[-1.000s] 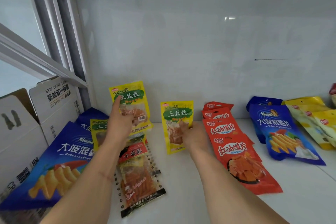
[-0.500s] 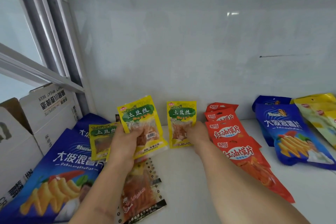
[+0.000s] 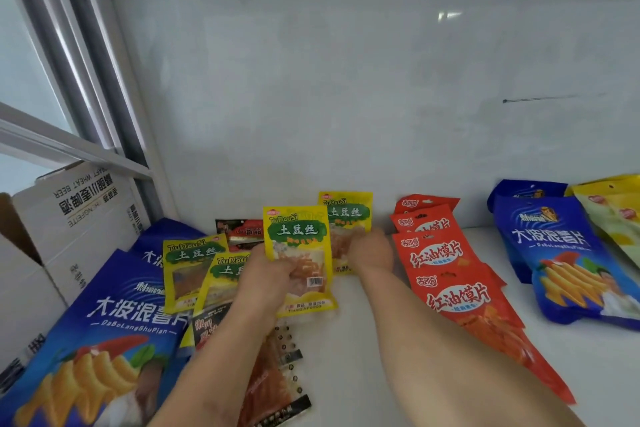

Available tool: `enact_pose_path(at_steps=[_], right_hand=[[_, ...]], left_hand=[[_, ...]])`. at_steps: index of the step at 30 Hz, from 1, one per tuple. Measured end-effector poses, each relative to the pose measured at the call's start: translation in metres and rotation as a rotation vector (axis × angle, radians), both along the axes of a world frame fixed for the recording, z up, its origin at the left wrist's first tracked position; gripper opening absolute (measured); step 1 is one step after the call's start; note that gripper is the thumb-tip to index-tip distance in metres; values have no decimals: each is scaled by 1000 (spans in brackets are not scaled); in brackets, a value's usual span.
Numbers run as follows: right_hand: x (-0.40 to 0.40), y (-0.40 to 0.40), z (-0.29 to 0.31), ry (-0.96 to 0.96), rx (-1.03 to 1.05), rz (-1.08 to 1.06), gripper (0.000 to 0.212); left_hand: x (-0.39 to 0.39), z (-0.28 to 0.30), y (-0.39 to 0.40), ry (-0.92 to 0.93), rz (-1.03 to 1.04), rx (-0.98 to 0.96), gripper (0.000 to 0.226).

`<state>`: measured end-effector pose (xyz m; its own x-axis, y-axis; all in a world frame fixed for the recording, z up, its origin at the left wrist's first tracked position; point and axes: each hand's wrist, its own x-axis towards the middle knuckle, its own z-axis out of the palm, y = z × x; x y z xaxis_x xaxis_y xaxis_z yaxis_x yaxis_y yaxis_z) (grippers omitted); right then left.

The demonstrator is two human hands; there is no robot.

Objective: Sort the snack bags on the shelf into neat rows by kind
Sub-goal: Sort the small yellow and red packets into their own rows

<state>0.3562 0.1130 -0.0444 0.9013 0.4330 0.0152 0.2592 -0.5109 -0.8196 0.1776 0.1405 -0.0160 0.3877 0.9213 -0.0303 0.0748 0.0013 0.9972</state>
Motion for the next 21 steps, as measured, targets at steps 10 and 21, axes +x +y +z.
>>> enact_pose_path(at_steps=[10, 21], right_hand=[[5, -14, 5, -48, 47, 111, 60], [10, -20, -6, -133, 50, 179, 23]], left_hand=[[61, -24, -9, 380, -1, 177, 21], [79, -36, -10, 477, -40, 394, 21]])
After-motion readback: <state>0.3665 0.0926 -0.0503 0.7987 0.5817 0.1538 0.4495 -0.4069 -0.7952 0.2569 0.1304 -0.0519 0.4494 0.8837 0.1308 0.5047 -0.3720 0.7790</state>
